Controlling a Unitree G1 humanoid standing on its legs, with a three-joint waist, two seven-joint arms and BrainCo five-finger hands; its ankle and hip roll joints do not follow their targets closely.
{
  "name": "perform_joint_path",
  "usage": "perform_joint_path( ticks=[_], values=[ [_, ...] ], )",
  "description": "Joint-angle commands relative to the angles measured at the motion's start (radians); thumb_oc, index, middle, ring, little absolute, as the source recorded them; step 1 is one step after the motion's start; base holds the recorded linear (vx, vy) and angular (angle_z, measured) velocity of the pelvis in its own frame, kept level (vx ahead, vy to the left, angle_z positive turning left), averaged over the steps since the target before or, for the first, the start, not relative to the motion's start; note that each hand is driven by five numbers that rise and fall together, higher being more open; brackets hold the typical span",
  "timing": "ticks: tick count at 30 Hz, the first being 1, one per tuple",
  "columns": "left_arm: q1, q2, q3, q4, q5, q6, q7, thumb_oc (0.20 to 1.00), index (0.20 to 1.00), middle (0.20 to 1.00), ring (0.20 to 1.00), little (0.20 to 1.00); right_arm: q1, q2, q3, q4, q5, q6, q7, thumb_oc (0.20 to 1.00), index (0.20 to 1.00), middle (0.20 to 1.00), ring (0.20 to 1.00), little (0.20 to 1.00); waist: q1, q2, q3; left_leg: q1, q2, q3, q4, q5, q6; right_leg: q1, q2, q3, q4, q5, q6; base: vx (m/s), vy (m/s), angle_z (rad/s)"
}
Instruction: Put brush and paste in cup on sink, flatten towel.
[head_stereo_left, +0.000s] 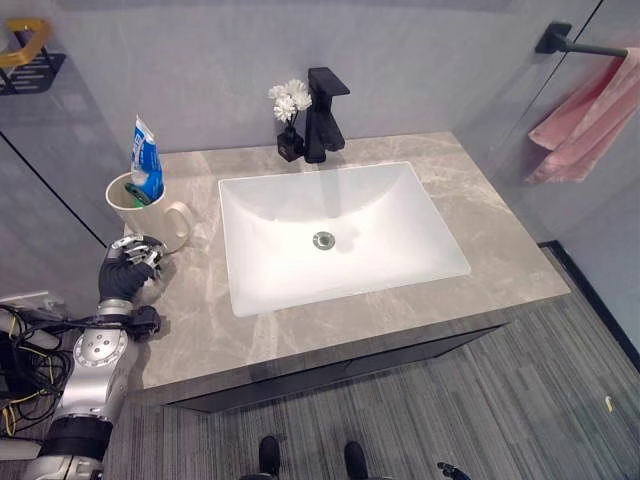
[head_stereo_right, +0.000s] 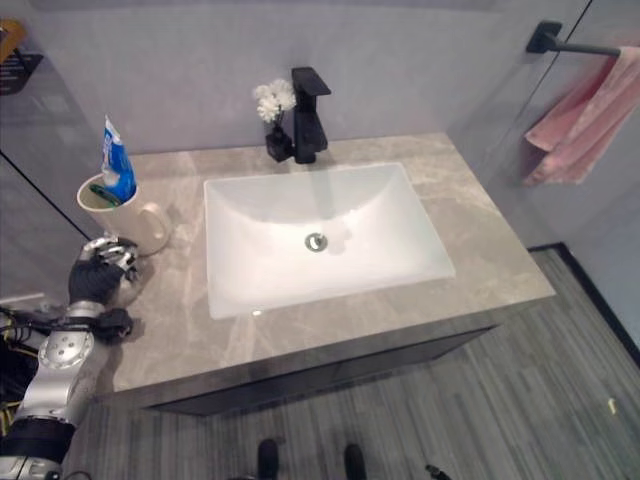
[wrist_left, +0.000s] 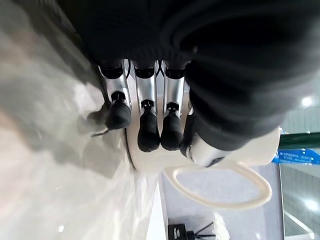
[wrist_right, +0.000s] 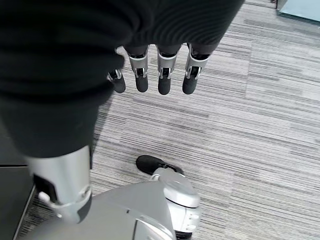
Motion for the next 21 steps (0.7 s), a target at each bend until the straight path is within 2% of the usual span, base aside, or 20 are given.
perform_joint_path(
  ticks=[1,12,21],
  values=[
    [-0.044,0.008,-0.005,0.040,0.018,-0.016,0.033,0.200,0.200,0.200,0.200,0.200,-0.034,-0.049,0.018,-0.026,0.025,-0.001,-0.017,1.000,1.000,1.000,1.000,1.000,-0.025,0.017,0.018,-0.096,0.014,-0.042,0.154,-0.077,0.006,0.120,-0.037,-0.024,0.023,0.035,0.050,0.00,0.000,0.00],
    [-0.163,0.024,-0.033,0.133,0.008,-0.036,0.097,0.200,0.200,0.200,0.200,0.200,-0.070,-0.053,0.041,-0.043,0.042,-0.010,-0.030,1.000,1.000,1.000,1.000,1.000,-0.042,0.006,0.038,-0.180,0.020,-0.038,0.237,-0.105,0.014,0.082,-0.038,-0.013,0.025,0.057,0.057,-0.01,0.002,-0.01],
    [-0.107,0.009,-0.004,0.098,0.015,-0.038,0.100,0.200,0.200,0.200,0.200,0.200,-0.070,-0.045,0.051,-0.034,0.034,-0.012,-0.028,1.000,1.000,1.000,1.000,1.000,-0.032,-0.014,0.032,-0.189,0.037,-0.032,0.274,-0.124,0.015,0.087,-0.025,0.004,0.017,0.039,0.051,0.00,-0.004,-0.02]
  ],
)
